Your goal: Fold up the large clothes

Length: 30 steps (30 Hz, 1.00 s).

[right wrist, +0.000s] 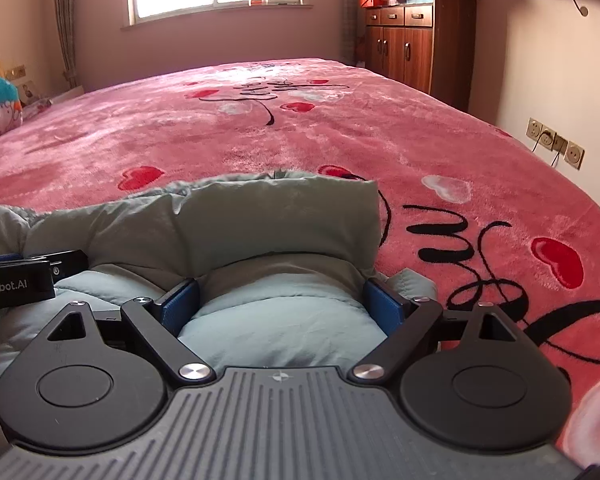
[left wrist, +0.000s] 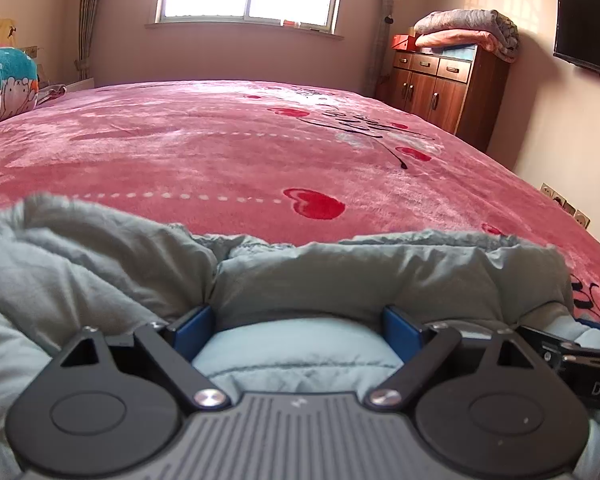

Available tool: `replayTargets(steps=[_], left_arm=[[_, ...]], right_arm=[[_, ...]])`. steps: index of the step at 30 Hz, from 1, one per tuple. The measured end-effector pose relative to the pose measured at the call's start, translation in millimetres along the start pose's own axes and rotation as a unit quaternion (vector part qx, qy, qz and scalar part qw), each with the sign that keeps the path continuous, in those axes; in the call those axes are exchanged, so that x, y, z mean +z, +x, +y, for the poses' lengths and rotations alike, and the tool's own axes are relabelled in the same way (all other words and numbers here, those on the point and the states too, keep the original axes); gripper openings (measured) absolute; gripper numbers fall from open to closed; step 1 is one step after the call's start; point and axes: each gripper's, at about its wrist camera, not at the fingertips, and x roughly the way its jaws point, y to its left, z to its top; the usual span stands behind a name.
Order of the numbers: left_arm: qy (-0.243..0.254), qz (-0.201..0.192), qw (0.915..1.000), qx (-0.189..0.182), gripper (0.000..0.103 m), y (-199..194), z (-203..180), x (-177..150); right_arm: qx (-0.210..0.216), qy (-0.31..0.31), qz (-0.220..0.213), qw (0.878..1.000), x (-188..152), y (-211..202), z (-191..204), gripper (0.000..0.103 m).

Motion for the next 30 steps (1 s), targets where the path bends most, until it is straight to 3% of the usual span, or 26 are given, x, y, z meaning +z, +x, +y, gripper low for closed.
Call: replayTargets(steps=[4, 9, 14, 21, 25, 30], left_arm=[[-0.001, 0.001, 1.0, 0.008, 0.091, -30, 2, 8], [-0.037, -0.013, 0.9992, 0.004, 0.091, -88, 29, 10], [-0.04, -0.022, 0.9983, 0.036, 0.092, -139, 66, 7], [-0.078, -0.025, 0.9948, 0.061, 0.092, -178, 129, 4], [-0.139, -0.03, 0.9893, 0.035, 0.092, -187, 167, -2], [-0.237, -0.025, 0.9706, -0.032, 0.092, -178, 208, -17]], right_arm=[[0.01, 0.019, -0.009, 1.0, 1, -22, -10, 0.103], [-0.001, 0.048, -0.033, 0.998, 0, -58, -32, 0.103], [0.014, 0.137, -0.013, 0.99, -8, -81, -64, 0.103], [0.029, 0.196, 0.018, 0.98, -27, -102, -82, 0.103], [0.055, 0.247, 0.03, 0.967, -43, -113, -94, 0.103], [0.079, 0.283, 0.034, 0.955, -54, -118, -102, 0.103]])
